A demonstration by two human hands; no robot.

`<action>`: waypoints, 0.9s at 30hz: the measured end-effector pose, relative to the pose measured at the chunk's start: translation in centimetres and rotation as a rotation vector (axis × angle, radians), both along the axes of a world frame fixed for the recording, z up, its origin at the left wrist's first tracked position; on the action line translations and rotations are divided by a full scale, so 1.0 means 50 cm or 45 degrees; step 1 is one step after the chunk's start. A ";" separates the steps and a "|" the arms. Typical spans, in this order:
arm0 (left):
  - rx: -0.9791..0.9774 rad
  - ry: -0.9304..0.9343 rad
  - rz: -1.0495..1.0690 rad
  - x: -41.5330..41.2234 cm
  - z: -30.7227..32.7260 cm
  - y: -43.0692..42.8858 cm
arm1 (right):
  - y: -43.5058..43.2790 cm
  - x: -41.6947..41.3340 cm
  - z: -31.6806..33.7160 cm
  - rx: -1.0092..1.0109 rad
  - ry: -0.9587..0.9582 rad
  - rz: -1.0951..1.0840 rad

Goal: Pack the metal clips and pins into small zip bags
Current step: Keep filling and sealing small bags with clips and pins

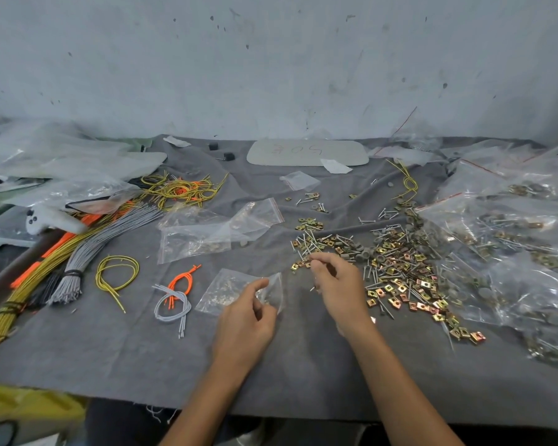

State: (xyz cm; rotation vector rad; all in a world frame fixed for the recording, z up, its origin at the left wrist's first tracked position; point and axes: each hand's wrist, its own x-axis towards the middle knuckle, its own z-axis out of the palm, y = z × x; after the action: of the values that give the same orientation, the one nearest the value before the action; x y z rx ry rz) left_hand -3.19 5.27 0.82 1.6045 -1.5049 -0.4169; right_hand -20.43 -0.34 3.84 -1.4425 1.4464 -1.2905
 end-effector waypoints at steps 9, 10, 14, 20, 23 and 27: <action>0.012 -0.017 0.001 -0.001 -0.002 0.000 | 0.043 0.018 -0.023 -0.004 -0.118 -0.059; 0.012 -0.021 -0.001 -0.001 -0.001 0.000 | 0.048 0.023 -0.020 -0.012 -0.128 -0.025; 0.009 -0.021 0.005 0.002 0.002 0.002 | 0.073 0.058 -0.018 -0.060 -0.080 0.128; -0.009 0.008 -0.021 0.000 0.004 0.005 | 0.091 0.077 -0.020 -0.167 0.089 0.185; -0.015 0.014 -0.016 0.000 0.002 0.004 | 0.095 0.077 -0.020 -0.175 0.096 0.195; -0.008 0.039 -0.006 -0.003 0.003 0.004 | 0.099 0.072 -0.022 -0.158 0.002 0.160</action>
State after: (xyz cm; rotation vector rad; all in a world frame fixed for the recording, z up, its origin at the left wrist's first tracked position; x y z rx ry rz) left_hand -3.36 5.48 0.97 1.5835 -1.4858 -0.4366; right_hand -16.86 4.62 2.76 -1.5892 1.2740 -1.3201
